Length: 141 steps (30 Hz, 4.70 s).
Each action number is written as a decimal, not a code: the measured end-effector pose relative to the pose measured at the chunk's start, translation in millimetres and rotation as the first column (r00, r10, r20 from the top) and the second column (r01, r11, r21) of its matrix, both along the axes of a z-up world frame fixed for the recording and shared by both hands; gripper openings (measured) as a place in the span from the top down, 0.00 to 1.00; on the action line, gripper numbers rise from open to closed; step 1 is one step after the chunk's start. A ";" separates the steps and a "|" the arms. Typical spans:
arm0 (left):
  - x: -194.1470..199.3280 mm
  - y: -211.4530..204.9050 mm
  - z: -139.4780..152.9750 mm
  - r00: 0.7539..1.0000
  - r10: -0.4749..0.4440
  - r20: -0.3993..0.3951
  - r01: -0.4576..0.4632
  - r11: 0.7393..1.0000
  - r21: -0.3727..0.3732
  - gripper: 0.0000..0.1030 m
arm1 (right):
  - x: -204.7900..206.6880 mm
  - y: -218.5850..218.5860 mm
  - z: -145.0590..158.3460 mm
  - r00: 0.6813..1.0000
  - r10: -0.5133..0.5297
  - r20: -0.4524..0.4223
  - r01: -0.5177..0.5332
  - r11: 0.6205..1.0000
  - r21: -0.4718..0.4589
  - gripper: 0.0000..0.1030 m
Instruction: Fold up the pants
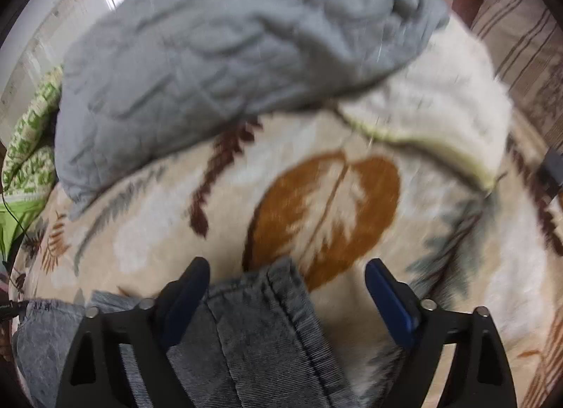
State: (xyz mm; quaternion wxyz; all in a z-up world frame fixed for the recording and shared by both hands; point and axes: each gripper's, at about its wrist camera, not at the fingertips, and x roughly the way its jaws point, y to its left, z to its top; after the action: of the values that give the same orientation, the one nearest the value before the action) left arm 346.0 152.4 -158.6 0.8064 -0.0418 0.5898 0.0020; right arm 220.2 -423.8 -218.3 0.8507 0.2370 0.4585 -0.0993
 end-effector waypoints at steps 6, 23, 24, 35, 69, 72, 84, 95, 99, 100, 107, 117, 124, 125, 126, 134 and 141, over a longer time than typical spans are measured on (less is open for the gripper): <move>-14.7 -1.0 4.6 0.999 0.032 0.037 -0.030 0.999 -0.042 0.94 | -3.9 9.9 0.8 0.999 0.044 0.003 -0.044 0.999 -0.029 0.68; -60.4 6.0 72.4 0.968 0.042 0.248 -0.004 0.988 -0.154 0.96 | -31.2 -12.5 29.4 0.993 -0.020 0.116 -0.001 0.985 0.175 0.91; -62.8 2.9 73.9 0.967 0.030 0.252 0.007 0.989 -0.145 0.96 | -27.6 -14.6 22.2 0.996 -0.022 0.091 0.005 0.983 0.183 0.91; -53.1 -3.1 65.6 0.972 0.016 0.233 0.005 0.996 -0.092 0.96 | -13.8 -30.0 -1.9 0.989 -0.085 0.117 0.051 0.963 0.264 0.14; -134.1 53.4 150.4 0.882 0.127 0.455 0.024 0.950 -0.312 0.96 | -126.9 -32.1 119.7 0.847 -0.145 0.511 0.041 0.977 0.210 0.86; -168.8 67.7 149.8 0.869 0.124 0.479 0.044 0.945 -0.325 0.96 | -163.3 -29.2 115.2 0.856 -0.125 0.502 0.020 0.978 0.209 0.86; -318.1 120.8 57.1 0.914 0.150 0.376 0.001 0.928 -0.373 0.95 | -316.0 0.9 35.0 0.969 -0.033 0.245 -0.012 0.984 0.179 0.86; -345.5 144.8 24.4 0.939 0.191 0.287 -0.089 0.938 -0.334 0.96 | -357.1 -15.8 -6.5 0.992 -0.090 0.084 0.064 0.959 0.276 0.71; -343.1 107.8 55.7 0.922 0.083 0.378 0.041 0.950 -0.310 0.95 | -362.7 -28.6 19.8 0.982 -0.159 0.103 0.129 0.960 0.248 0.47; -341.5 93.6 60.2 0.919 0.046 0.392 0.080 0.950 -0.300 0.95 | -361.7 -30.2 28.4 0.977 -0.170 0.129 0.135 0.960 0.245 0.35; -337.9 -20.6 55.5 0.884 -0.226 0.409 0.323 0.928 -0.186 0.86 | -293.4 -29.2 50.6 0.984 -0.103 0.148 0.065 0.967 0.245 0.33; -317.3 -69.0 11.4 0.913 -0.283 0.293 0.338 0.928 -0.156 0.77 | -196.0 -25.3 6.8 0.993 0.069 -0.097 -0.046 0.972 0.229 0.51; -320.4 -70.9 9.9 0.911 -0.295 0.287 0.341 0.932 -0.126 0.77 | -192.2 0.0 39.6 0.986 0.146 -0.075 -0.148 0.989 -0.027 0.90; -319.7 -71.5 9.8 0.913 -0.290 0.287 0.336 0.933 -0.129 0.77 | -194.5 3.3 50.5 0.988 0.146 -0.048 -0.149 0.987 -0.066 0.90; -319.5 -71.3 10.5 0.916 -0.281 0.288 0.329 0.935 -0.134 0.76 | -195.6 3.9 58.8 0.990 0.141 -0.024 -0.143 0.986 -0.083 0.90; -323.0 -69.3 11.2 0.920 -0.252 0.299 0.306 0.940 -0.150 0.75 | -184.6 -1.0 75.2 0.997 0.038 0.066 -0.027 0.988 -0.151 0.90; -326.2 -70.3 8.4 0.911 -0.275 0.307 0.331 0.932 -0.147 0.68 | -189.1 -24.1 32.8 0.985 -0.150 -0.091 0.136 0.981 -0.142 0.89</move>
State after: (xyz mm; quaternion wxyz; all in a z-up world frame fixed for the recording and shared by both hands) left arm 19.8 82.1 -150.2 0.8644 -0.0287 0.4656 -0.1876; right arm 31.1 -447.9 -185.5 0.8312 0.2060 0.4749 -0.2027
